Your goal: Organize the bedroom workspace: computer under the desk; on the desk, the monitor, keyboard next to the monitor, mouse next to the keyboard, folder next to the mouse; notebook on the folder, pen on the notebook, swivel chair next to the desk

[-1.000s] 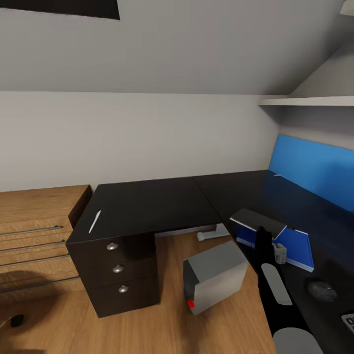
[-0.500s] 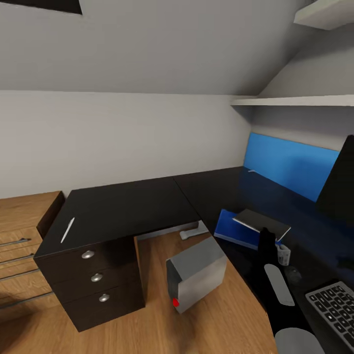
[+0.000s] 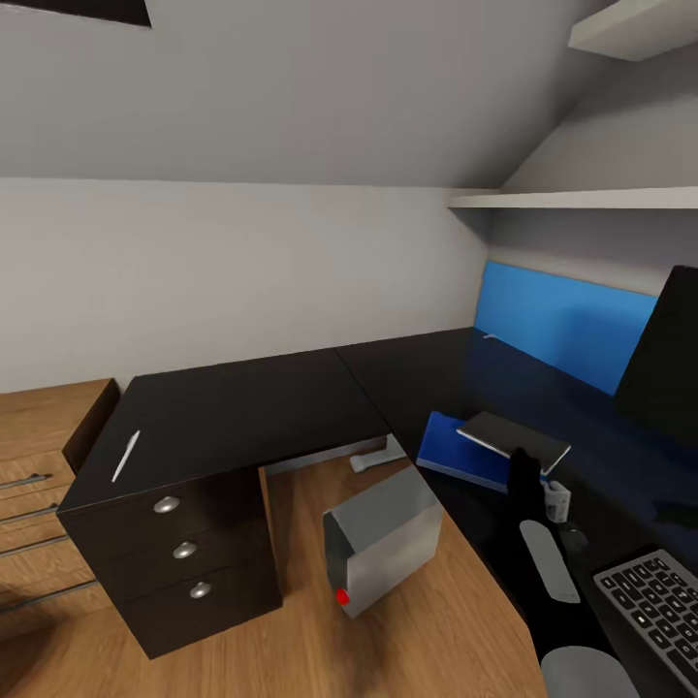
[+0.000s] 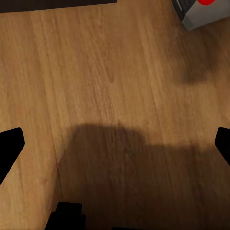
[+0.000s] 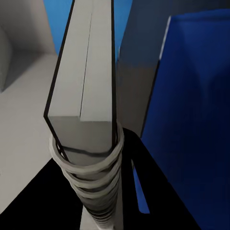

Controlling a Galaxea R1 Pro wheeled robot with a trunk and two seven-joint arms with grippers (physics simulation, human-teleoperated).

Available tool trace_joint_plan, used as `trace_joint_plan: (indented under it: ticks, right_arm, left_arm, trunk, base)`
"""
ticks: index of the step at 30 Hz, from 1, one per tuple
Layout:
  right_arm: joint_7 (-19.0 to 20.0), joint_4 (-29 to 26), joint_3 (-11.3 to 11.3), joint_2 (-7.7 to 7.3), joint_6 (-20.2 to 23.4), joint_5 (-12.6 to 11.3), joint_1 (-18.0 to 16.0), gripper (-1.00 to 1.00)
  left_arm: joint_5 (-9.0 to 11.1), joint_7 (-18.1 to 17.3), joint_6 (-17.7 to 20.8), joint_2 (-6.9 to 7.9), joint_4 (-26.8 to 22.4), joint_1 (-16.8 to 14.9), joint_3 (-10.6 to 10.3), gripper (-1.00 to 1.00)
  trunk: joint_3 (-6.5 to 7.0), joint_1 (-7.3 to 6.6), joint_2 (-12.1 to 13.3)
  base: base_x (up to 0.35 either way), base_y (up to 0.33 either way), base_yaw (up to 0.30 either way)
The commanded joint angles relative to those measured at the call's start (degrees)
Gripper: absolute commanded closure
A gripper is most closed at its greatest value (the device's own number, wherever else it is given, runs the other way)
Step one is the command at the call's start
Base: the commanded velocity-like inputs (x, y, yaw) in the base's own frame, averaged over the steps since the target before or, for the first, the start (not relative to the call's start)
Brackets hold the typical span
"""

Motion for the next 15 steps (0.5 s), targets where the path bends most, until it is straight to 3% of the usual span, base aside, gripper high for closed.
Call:
trace_joint_plan:
  ticks: [1,6,15]
  right_arm:
    - [0.55,0.01,-0.07,0.04,0.04,-0.67,-0.03,1.00]
    - [0.73,-0.48,-0.14,0.29,6.08,-0.79,0.04,1.00]
    - [0.48,-0.81,-0.24,0.46,8.50,-0.87,0.05,1.00]
  left_arm:
    - [0.53,0.08,0.30,0.05,-0.14,0.02,-0.13,-1.00]
    - [0.53,0.08,0.30,0.05,-0.14,0.02,-0.13,-1.00]
    - [0.53,0.08,0.30,0.05,-0.14,0.02,-0.13,-1.00]
  trunk:
    - [-0.04,0.00,-0.02]
    - [-0.04,0.00,-0.02]
    - [-0.04,0.00,-0.02]
  base:
    - [0.000,0.000,-0.001]
    - [0.000,0.000,0.000]
    - [0.000,0.000,0.000]
